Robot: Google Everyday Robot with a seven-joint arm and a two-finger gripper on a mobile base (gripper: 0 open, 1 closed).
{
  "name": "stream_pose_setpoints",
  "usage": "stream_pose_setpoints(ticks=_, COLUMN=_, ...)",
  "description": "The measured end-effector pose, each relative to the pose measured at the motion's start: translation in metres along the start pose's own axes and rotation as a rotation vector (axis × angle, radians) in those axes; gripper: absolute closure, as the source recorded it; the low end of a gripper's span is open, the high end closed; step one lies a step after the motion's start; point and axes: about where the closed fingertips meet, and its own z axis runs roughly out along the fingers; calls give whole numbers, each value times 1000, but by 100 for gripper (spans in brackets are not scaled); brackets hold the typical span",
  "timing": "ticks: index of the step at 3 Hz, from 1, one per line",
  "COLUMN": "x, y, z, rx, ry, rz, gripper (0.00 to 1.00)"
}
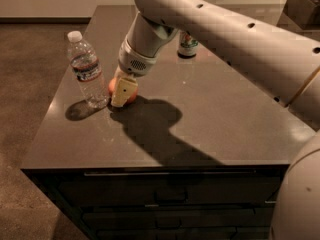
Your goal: Move apple near water bottle
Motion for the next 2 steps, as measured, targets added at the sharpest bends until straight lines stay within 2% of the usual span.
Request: stream_pose_setpoints(ticks=2, x=-1, y=1, z=3, rx=-5, ry=1, rz=-3, gripper=12)
